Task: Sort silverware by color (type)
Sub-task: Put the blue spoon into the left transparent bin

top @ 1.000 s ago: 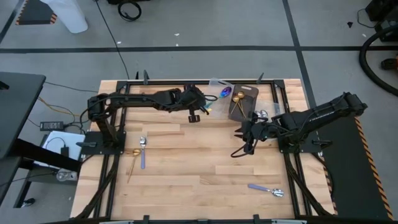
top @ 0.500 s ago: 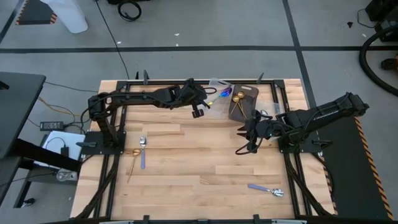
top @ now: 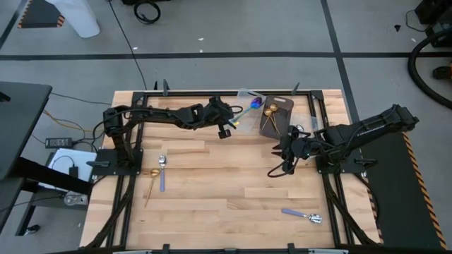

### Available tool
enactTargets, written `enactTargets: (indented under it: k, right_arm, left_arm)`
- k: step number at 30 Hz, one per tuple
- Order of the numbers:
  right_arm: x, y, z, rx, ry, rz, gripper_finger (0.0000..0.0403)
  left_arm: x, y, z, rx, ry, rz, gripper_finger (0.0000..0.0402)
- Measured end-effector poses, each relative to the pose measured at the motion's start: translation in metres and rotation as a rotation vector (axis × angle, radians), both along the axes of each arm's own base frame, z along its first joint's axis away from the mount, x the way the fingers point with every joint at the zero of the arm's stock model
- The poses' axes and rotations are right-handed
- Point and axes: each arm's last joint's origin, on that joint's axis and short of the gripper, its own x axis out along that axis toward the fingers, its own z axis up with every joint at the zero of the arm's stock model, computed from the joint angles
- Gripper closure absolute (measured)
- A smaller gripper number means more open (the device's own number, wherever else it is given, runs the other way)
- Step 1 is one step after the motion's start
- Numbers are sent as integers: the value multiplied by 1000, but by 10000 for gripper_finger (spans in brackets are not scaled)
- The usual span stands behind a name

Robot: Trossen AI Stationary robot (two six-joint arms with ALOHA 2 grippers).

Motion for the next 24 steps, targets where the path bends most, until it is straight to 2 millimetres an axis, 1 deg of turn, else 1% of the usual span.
enactTargets:
  k: [5,11,24]
  right_arm:
    - [0,1,1,-21,-9,-7,310]
    - [0,1,1,-23,-10,-8,310]
    - [1,1,2,-12,-25,-6,310]
  left_arm:
    - [-6,2,-11,5,-37,20,388]
    - [-7,0,-16,-9,-93,2,388]
    - [-7,0,-17,-43,-127,31,388]
